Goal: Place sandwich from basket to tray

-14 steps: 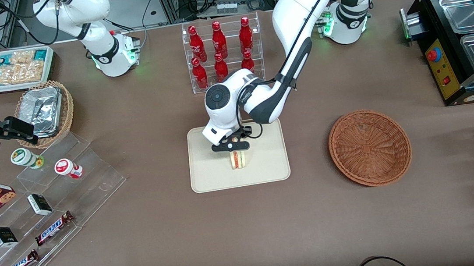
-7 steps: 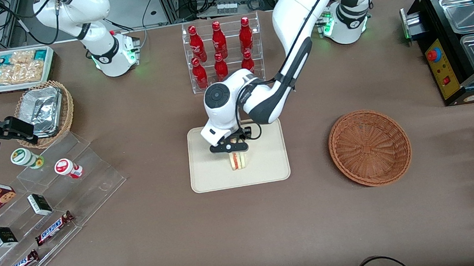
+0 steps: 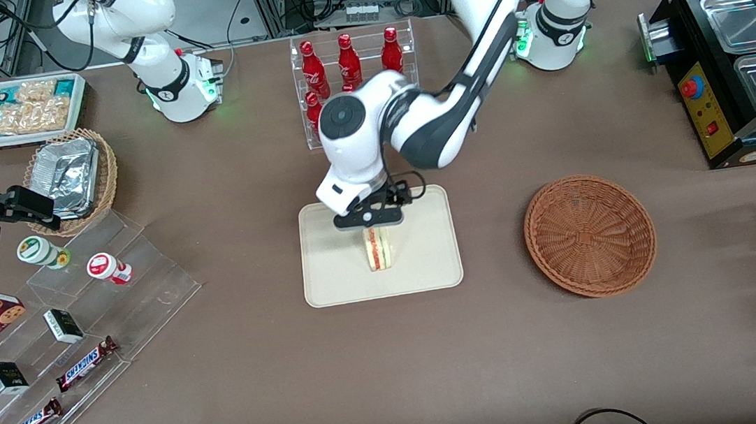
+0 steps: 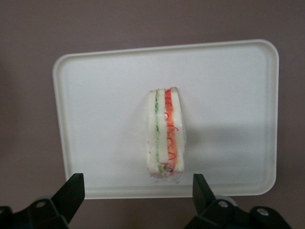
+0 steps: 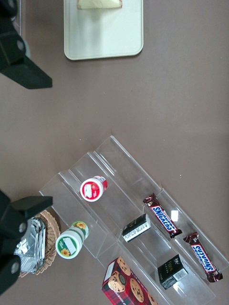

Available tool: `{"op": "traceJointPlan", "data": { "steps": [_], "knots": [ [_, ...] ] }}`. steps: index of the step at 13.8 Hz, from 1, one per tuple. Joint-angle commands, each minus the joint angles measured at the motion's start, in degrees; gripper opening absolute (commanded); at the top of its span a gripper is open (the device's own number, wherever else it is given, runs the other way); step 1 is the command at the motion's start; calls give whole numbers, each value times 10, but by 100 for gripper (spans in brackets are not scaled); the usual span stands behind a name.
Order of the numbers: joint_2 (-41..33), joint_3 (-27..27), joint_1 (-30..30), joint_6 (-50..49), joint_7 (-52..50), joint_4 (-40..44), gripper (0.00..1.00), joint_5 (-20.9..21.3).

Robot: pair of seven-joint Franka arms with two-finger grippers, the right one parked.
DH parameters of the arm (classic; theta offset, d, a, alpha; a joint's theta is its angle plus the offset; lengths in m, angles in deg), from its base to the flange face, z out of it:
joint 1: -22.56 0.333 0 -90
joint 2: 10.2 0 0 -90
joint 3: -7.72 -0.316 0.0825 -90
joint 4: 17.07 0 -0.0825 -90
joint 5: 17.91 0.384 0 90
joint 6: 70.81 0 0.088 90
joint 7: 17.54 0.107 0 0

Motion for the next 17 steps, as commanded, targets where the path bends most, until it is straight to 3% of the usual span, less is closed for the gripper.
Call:
{"op": "traceJointPlan", "data": {
  "steps": [1, 7, 17],
  "knots": [
    [-76, -1, 28, -47, -8, -26, 100, 4],
    [-201, 0, 143, -156, 19, -38, 100, -1],
    [-320, -1, 400, -282, 343, -56, 100, -80]
  ]
}}
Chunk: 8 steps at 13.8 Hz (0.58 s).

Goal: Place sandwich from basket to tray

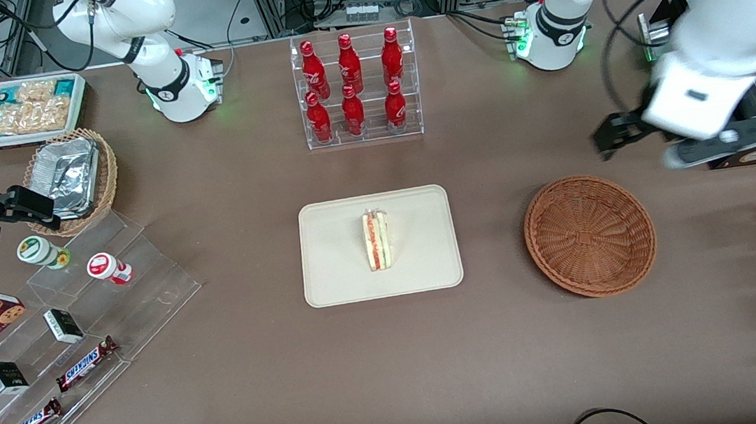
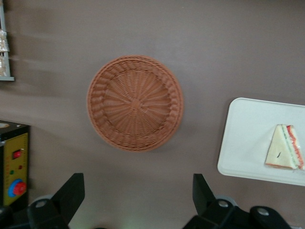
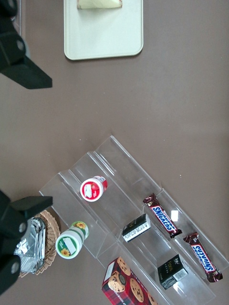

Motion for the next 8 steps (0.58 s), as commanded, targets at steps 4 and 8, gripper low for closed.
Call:
{"op": "traceJointPlan", "data": {
  "steps": [4, 8],
  "knots": [
    [-61, 7, 103, -29, 129, -49, 100, -39],
    [-88, -19, 96, -8, 143, -93, 100, -38]
  ]
}}
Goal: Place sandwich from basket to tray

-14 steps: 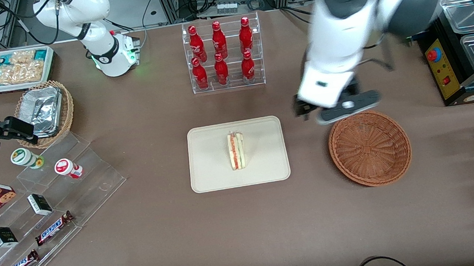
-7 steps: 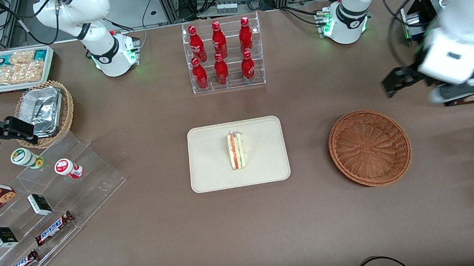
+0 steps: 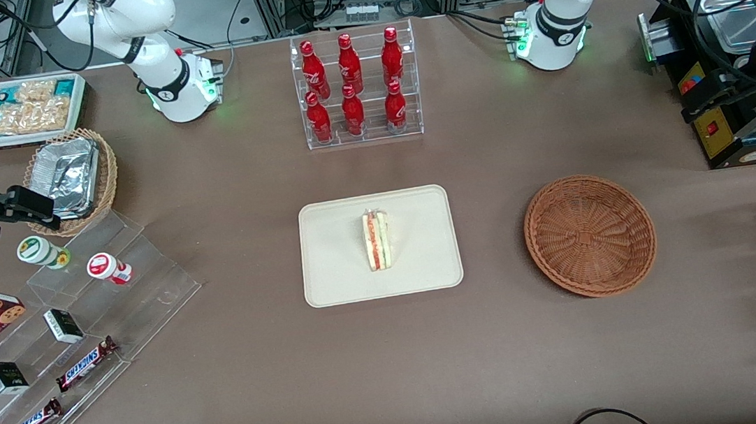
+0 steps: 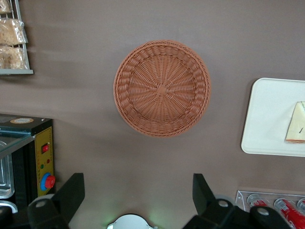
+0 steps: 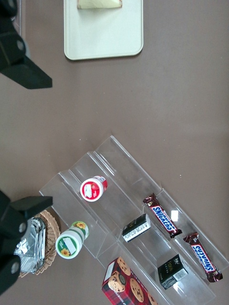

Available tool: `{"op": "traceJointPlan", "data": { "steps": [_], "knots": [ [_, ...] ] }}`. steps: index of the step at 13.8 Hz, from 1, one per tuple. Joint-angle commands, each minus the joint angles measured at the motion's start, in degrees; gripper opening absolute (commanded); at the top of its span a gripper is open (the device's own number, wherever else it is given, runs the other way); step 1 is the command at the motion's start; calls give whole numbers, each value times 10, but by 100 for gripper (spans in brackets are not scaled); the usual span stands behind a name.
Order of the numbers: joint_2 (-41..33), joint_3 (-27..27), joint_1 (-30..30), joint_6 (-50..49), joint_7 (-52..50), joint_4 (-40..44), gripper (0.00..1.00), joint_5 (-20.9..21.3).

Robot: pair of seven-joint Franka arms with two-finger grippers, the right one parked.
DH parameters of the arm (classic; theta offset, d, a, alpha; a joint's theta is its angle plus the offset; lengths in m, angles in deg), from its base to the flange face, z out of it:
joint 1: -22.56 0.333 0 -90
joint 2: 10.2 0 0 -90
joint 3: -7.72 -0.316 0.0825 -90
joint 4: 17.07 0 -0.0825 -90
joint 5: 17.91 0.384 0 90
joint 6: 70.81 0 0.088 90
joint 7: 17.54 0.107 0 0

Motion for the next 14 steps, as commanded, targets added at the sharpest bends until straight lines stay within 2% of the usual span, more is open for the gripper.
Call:
{"op": "traceJointPlan", "data": {
  "steps": [1, 2, 3, 9, 11, 14],
  "knots": [
    [-36, -32, -23, 15, 14, -38, 100, -8],
    [-38, -58, -48, 15, 14, -41, 100, -8],
    [-38, -63, -49, 15, 14, -40, 100, -7],
    [-15, -61, -45, 15, 23, -11, 100, -3],
    [-15, -60, -35, 11, 65, -9, 100, -3],
    [-16, -60, -36, 10, 70, -11, 100, -3]
  ]
}}
